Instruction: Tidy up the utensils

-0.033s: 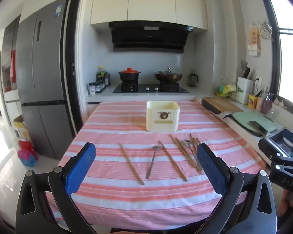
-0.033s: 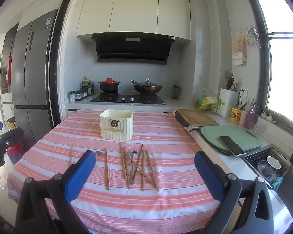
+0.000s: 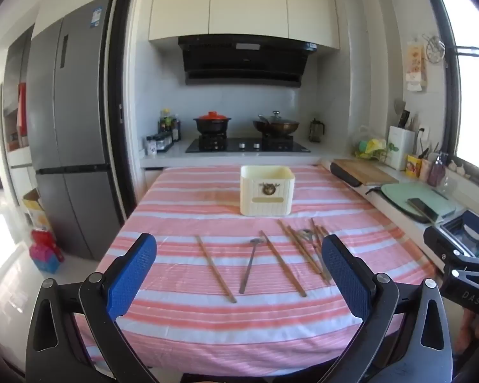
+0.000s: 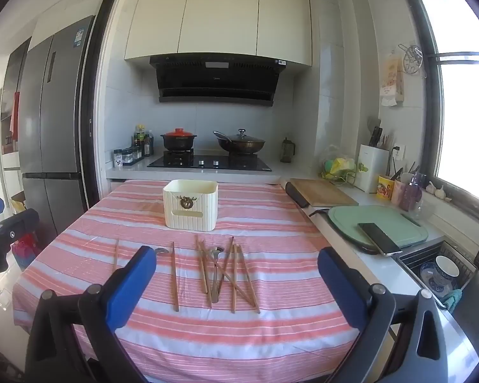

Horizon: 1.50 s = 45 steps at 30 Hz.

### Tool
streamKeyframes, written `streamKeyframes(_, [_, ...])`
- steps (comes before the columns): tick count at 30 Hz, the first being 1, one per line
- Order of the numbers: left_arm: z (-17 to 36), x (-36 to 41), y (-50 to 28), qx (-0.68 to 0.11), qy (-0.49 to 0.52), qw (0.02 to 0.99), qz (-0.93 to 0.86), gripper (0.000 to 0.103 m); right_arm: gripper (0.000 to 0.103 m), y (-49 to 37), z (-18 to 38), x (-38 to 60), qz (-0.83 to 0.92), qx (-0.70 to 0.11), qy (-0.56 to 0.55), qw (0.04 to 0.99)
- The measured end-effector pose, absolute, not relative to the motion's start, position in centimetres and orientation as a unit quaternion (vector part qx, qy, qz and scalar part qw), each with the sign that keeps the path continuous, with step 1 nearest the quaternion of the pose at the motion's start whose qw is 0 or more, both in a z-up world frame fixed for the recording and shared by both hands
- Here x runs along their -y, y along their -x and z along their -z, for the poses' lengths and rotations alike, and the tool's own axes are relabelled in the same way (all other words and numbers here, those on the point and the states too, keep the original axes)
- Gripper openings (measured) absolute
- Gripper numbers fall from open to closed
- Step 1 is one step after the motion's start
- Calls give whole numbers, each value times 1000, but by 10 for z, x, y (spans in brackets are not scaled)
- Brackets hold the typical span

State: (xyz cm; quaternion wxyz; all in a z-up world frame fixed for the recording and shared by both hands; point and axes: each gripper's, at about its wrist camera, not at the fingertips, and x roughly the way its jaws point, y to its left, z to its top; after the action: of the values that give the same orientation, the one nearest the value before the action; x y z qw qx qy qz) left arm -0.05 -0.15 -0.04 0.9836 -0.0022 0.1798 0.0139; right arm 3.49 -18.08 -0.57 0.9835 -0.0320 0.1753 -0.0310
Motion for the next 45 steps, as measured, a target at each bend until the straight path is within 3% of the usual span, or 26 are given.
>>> streamKeyframes(45, [14, -2, -4, -205, 23, 979, -7, 103, 103, -36, 9, 181, 33, -171, 25, 984])
